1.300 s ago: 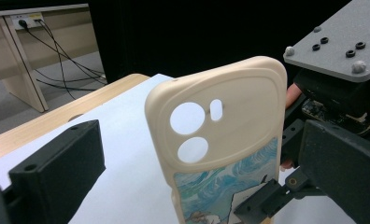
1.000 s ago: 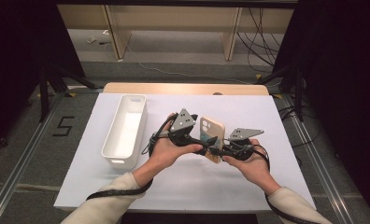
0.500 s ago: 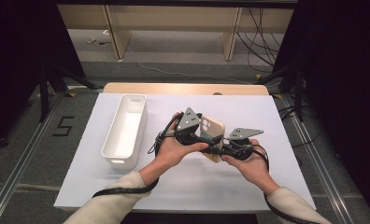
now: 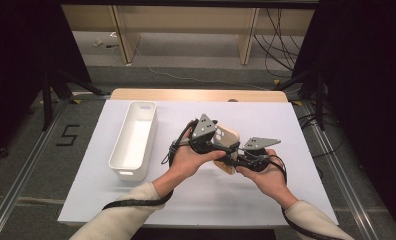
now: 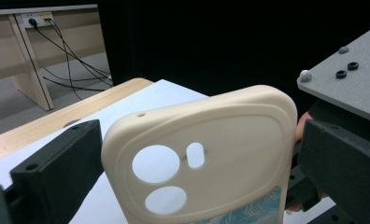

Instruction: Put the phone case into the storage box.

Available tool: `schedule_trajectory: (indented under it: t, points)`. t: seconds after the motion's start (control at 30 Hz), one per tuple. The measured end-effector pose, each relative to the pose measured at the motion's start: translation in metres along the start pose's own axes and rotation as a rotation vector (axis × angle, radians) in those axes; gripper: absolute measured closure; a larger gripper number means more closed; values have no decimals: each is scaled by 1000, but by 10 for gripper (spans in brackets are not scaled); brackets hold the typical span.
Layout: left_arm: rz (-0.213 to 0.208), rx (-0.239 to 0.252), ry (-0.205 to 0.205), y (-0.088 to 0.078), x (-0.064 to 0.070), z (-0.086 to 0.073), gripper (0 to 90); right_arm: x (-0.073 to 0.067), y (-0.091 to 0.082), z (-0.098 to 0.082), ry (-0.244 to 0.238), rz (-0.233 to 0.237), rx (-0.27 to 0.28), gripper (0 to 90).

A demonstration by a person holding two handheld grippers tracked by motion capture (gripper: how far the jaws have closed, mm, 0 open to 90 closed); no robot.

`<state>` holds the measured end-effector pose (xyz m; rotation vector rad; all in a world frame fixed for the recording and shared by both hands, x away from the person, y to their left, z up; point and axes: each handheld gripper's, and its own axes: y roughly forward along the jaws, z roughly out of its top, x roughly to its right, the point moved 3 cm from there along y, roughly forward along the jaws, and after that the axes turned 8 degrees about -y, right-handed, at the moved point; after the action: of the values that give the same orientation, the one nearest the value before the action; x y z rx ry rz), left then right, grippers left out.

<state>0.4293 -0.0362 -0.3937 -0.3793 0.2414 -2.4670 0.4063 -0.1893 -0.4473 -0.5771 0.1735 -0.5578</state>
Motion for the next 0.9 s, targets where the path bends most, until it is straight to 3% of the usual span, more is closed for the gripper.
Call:
schedule_trajectory:
  t: [0.9]
  points:
    - [-3, 7, -32, 1, -1, 1, 98, 0, 2, -1, 5, -14, 18, 798]
